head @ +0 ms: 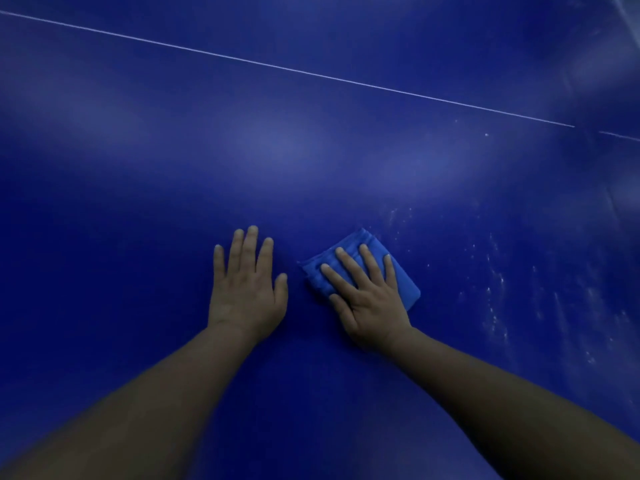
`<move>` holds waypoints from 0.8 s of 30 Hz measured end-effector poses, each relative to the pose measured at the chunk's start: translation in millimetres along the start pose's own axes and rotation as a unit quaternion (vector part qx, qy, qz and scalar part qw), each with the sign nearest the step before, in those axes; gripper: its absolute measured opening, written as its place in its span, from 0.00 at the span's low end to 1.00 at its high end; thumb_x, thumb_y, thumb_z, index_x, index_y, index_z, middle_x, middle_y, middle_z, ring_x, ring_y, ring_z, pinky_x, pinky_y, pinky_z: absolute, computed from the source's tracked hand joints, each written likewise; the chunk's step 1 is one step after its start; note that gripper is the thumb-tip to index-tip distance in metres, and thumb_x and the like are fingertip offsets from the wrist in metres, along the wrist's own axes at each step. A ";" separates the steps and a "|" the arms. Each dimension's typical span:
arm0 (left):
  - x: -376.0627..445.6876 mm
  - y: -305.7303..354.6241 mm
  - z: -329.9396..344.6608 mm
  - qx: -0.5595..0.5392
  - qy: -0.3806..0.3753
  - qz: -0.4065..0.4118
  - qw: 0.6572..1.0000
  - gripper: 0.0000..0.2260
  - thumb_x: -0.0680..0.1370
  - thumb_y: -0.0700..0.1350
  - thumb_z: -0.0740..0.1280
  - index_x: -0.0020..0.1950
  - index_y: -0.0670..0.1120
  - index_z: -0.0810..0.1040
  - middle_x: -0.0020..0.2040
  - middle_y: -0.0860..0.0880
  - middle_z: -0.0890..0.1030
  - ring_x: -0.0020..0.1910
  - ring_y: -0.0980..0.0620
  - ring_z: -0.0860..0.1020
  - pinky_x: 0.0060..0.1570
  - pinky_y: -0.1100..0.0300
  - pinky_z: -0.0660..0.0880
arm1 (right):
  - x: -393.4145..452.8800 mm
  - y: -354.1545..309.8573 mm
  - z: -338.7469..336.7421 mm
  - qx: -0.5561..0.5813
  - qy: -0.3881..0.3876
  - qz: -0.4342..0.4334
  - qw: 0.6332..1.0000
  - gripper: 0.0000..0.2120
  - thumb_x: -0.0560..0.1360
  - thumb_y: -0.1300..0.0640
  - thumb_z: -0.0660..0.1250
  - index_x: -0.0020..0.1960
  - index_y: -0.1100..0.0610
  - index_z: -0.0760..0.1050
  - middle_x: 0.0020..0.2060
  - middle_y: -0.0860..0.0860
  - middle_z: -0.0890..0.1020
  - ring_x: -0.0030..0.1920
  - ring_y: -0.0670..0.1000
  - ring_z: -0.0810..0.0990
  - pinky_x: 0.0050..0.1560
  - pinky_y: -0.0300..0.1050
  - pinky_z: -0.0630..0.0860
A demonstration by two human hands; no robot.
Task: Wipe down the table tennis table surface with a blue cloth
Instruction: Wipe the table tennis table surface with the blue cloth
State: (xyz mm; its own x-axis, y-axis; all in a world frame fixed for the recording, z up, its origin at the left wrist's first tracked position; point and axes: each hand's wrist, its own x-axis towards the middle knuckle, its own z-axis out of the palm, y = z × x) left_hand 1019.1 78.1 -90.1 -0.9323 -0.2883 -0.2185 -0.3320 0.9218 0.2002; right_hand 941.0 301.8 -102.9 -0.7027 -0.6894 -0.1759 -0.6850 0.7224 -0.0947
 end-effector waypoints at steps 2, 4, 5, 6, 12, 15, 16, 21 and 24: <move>31.7 11.3 -5.8 -0.005 0.001 -0.025 1.000 0.32 0.82 0.59 0.46 0.82 0.45 0.44 0.82 0.44 0.38 0.80 0.46 0.35 0.77 0.42 0.34 | 20.5 17.1 -3.1 -0.005 0.007 -0.013 1.000 0.25 0.83 0.39 0.45 0.80 0.40 0.56 0.80 0.47 0.58 0.80 0.59 0.51 0.76 0.70 0.47; 59.3 19.3 -7.7 -0.005 0.000 -0.041 0.999 0.33 0.82 0.60 0.44 0.82 0.45 0.41 0.82 0.44 0.36 0.80 0.46 0.34 0.77 0.42 0.34 | 44.0 34.0 -8.0 0.001 0.015 -0.019 1.000 0.25 0.83 0.39 0.46 0.80 0.40 0.55 0.80 0.47 0.57 0.80 0.59 0.51 0.76 0.69 0.45; 70.2 22.1 -7.6 -0.007 0.000 -0.047 0.999 0.34 0.82 0.61 0.43 0.82 0.45 0.41 0.81 0.44 0.35 0.79 0.46 0.33 0.77 0.42 0.35 | 57.3 42.1 -11.6 0.003 0.016 -0.019 1.000 0.25 0.83 0.39 0.46 0.80 0.40 0.55 0.80 0.47 0.57 0.80 0.59 0.51 0.76 0.69 0.44; 78.2 24.2 -5.9 -0.010 -0.001 -0.054 0.998 0.34 0.81 0.62 0.42 0.82 0.45 0.40 0.81 0.44 0.35 0.79 0.46 0.32 0.77 0.42 0.34 | 71.4 50.8 -15.1 0.003 0.016 -0.018 1.000 0.25 0.83 0.39 0.46 0.79 0.40 0.55 0.80 0.47 0.57 0.80 0.59 0.51 0.76 0.68 0.44; 88.3 28.8 4.2 0.024 -0.001 -0.071 0.997 0.34 0.79 0.65 0.35 0.80 0.48 0.33 0.81 0.45 0.34 0.78 0.45 0.29 0.76 0.39 0.34 | 178.7 107.3 -35.6 0.005 0.014 0.018 1.000 0.28 0.80 0.38 0.44 0.79 0.40 0.59 0.80 0.47 0.60 0.80 0.60 0.54 0.76 0.68 0.45; 88.2 27.4 6.1 0.032 0.009 -0.073 0.997 0.33 0.80 0.65 0.35 0.80 0.49 0.35 0.82 0.45 0.37 0.79 0.45 0.32 0.76 0.38 0.36 | 235.4 137.1 -55.4 -0.011 0.011 0.037 0.999 0.30 0.79 0.36 0.40 0.79 0.39 0.56 0.80 0.46 0.57 0.80 0.59 0.52 0.76 0.67 0.45; 88.7 28.0 6.7 0.028 0.011 -0.075 0.997 0.33 0.80 0.64 0.37 0.80 0.48 0.37 0.82 0.44 0.39 0.80 0.45 0.33 0.77 0.38 0.37 | 255.3 147.8 -61.3 -0.011 0.012 0.049 0.999 0.30 0.79 0.37 0.40 0.80 0.39 0.55 0.80 0.46 0.56 0.80 0.59 0.51 0.75 0.68 0.45; 89.1 26.5 9.4 0.016 0.019 -0.066 0.998 0.32 0.81 0.61 0.42 0.81 0.47 0.44 0.83 0.43 0.46 0.81 0.45 0.39 0.77 0.38 0.40 | 289.2 157.2 -64.8 0.032 0.026 0.156 0.987 0.26 0.83 0.40 0.44 0.80 0.40 0.52 0.81 0.47 0.52 0.80 0.59 0.46 0.75 0.70 0.42; 90.4 24.6 13.4 0.018 0.033 -0.059 0.998 0.32 0.81 0.60 0.47 0.81 0.45 0.49 0.82 0.42 0.51 0.82 0.43 0.44 0.77 0.36 0.43 | 231.8 113.2 -44.1 0.027 0.070 0.103 0.992 0.27 0.81 0.40 0.46 0.79 0.43 0.60 0.80 0.50 0.60 0.79 0.62 0.53 0.74 0.72 0.46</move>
State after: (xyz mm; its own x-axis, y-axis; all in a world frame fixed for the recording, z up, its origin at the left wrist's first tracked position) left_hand 928.6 78.3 -117.7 -0.8950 -0.4104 -0.1751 -0.4354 0.8891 0.1416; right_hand 692.1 221.5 -111.2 -0.8494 -0.5243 -0.0601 -0.5149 0.8483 -0.1233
